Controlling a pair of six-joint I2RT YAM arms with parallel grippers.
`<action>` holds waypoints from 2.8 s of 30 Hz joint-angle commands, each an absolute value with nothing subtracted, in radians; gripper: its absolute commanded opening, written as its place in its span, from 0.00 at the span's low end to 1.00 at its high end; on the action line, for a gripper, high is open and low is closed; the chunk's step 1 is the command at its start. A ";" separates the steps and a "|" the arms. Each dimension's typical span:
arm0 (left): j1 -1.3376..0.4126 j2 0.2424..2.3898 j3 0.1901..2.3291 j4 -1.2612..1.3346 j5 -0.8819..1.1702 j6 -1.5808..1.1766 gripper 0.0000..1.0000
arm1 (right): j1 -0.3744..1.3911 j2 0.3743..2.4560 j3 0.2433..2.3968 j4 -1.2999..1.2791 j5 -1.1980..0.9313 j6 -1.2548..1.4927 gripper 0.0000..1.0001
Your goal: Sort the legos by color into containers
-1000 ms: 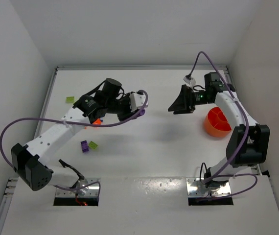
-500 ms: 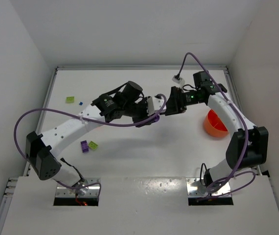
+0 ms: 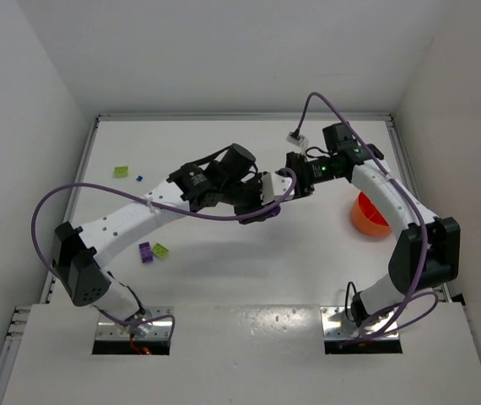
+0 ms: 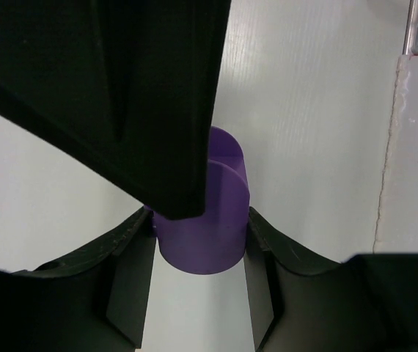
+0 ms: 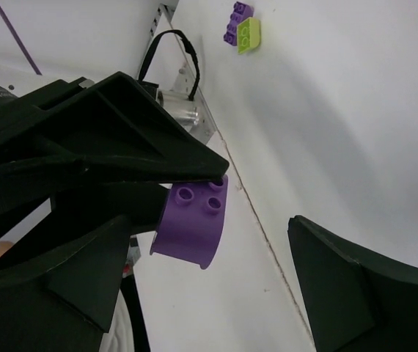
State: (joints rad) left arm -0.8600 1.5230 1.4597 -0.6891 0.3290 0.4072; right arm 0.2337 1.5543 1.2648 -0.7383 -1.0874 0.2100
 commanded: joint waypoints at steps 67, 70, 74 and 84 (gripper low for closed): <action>-0.508 1.439 1.405 -0.739 0.485 0.350 1.00 | -0.204 1.293 1.357 -1.049 -0.029 -0.912 0.00; -0.471 1.462 1.405 -0.730 0.541 0.341 1.00 | -0.238 1.316 1.388 -1.074 -0.066 -1.040 0.00; -0.408 1.485 1.396 -0.719 0.635 0.341 1.00 | -0.249 1.374 1.445 -1.208 -0.116 -1.158 0.00; -0.304 1.531 1.336 -0.669 0.791 0.295 1.00 | -0.258 1.339 1.356 -1.307 -0.117 -1.353 0.00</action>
